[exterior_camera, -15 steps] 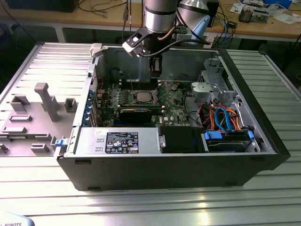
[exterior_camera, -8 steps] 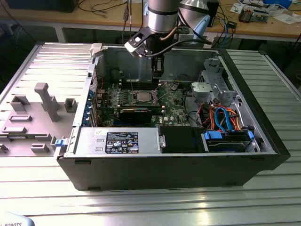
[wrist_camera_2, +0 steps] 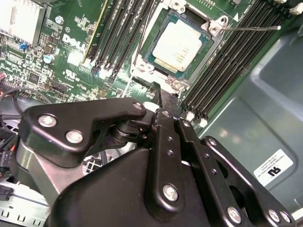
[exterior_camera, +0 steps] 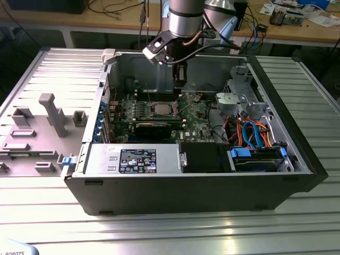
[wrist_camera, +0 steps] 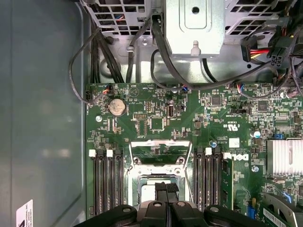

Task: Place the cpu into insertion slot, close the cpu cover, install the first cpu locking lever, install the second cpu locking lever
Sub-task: 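Close the cpu cover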

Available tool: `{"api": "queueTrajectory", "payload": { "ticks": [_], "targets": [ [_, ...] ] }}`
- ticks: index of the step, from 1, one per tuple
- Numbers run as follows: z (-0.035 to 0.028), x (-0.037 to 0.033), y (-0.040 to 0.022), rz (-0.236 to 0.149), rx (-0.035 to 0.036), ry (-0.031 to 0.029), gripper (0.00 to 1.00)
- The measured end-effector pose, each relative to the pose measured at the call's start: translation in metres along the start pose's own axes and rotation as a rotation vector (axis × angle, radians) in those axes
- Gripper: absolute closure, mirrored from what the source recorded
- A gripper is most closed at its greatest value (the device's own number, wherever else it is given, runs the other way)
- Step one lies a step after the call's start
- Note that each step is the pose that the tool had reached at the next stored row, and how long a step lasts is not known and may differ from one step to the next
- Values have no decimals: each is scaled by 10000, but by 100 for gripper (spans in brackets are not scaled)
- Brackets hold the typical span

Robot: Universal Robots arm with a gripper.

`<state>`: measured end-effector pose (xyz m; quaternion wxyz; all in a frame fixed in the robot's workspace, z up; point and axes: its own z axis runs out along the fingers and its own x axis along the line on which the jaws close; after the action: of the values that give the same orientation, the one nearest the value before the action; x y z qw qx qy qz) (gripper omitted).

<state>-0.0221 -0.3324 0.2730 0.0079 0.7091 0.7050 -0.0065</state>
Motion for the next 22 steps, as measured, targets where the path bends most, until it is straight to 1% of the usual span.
{"api": "queueTrajectory", "payload": {
  "ticks": [10, 11, 12, 22],
  "targets": [
    [0, 1, 66, 0, 0, 0, 89],
    [0, 1, 96, 0, 0, 0, 89],
    [0, 1, 105, 0, 0, 0, 89],
    [0, 1, 167, 0, 0, 0, 89]
  ]
}}
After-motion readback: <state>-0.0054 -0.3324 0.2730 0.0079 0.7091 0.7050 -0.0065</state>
